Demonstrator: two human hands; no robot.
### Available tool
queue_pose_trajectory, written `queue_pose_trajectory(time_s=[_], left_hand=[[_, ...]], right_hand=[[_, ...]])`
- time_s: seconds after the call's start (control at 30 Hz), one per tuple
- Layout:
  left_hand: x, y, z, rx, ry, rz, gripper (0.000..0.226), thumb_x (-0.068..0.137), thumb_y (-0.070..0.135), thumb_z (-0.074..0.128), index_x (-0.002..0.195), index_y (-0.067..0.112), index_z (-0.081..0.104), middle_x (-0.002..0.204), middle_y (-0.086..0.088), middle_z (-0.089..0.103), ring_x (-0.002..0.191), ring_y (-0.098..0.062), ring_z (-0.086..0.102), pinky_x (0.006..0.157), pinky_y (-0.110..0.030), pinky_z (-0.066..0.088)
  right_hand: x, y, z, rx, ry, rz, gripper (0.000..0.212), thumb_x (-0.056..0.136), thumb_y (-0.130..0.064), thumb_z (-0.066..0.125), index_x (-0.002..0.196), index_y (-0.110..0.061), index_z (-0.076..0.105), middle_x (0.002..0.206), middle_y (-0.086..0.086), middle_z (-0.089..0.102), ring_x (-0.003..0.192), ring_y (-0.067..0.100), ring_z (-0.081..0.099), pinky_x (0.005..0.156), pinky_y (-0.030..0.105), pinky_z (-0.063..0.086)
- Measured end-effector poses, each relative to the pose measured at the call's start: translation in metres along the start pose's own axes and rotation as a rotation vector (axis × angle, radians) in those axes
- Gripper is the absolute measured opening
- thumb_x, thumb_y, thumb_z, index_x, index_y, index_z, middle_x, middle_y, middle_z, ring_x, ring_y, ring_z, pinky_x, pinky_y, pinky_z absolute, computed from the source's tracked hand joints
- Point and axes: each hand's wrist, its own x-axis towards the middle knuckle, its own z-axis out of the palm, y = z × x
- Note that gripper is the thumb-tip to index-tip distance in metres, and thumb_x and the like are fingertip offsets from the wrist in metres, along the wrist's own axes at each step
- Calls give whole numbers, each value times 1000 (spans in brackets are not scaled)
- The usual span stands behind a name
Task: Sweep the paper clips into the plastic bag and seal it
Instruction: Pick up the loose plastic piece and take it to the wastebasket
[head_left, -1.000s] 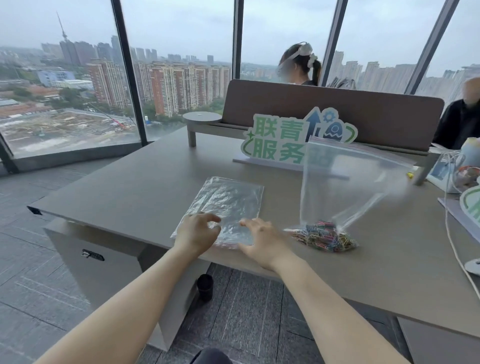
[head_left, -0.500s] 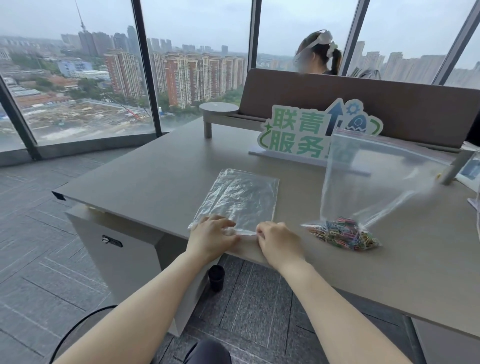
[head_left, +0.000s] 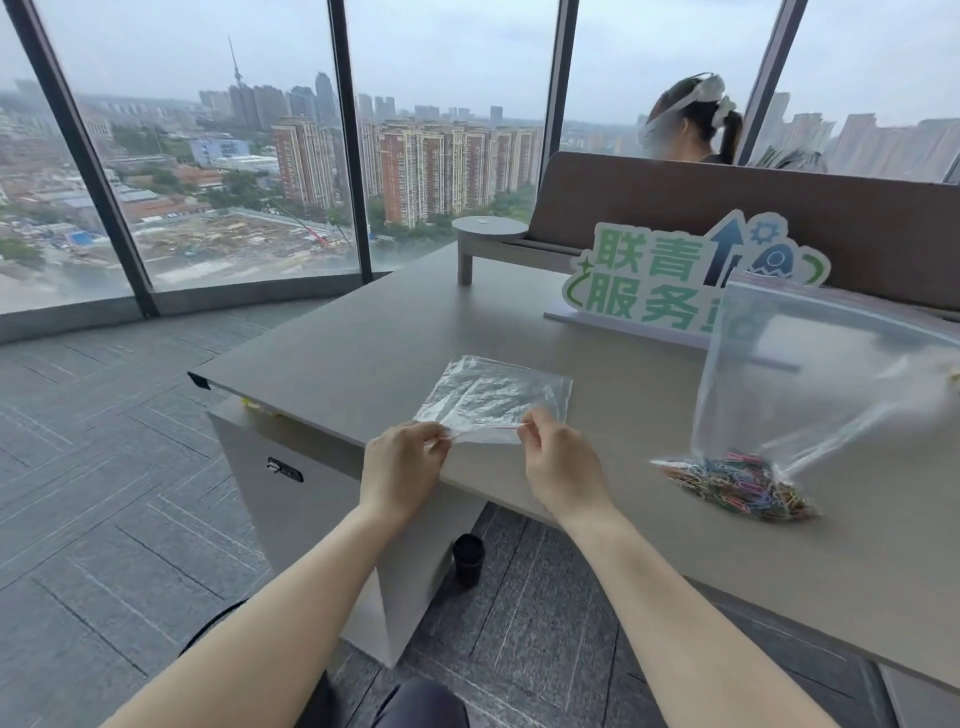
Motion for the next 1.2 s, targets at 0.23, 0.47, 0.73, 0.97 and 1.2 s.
queue_pose_trajectory(time_s=[0.23,0.47,0.73,0.97,1.2], left_hand=[[-1,-29,-68,14,212,-42,16,88,23,67,96,17,79,99,-1,78,98,-20,71,82,-29,51],[-21,-76,-145,100,379,-44,15,87,21,67,94,16,79,94,-2,78,86,-24,72,82,-42,55],[-54,-124,-218,177,499,-128,13,87,20,68,94,16,78,90,0,78,77,-21,71,79,-49,55],[-84,-165,-260,235,523,-183,19,86,26,63,94,17,78,94,2,77,86,-21,70,83,-49,54],[-108,-199,-274,266,553,-250,12,85,17,69,92,18,79,94,1,78,85,-23,72,83,-49,54]], right_hand=[[5,-59,26,194,-37,-115,15,99,-28,48,100,-16,56,91,5,70,86,25,66,75,39,53],[-3,-133,64,360,-114,-245,16,100,-30,47,97,-17,56,87,2,70,81,19,65,71,33,52],[-18,-208,108,503,-266,-327,14,92,-27,62,103,-19,57,94,-10,67,82,-2,63,73,21,51],[-37,-253,149,497,-265,-416,13,90,-21,63,102,-17,63,87,-1,72,72,12,65,66,29,52],[-51,-272,186,549,-346,-459,11,95,-21,56,87,-16,61,58,-10,52,49,5,42,52,31,41]])
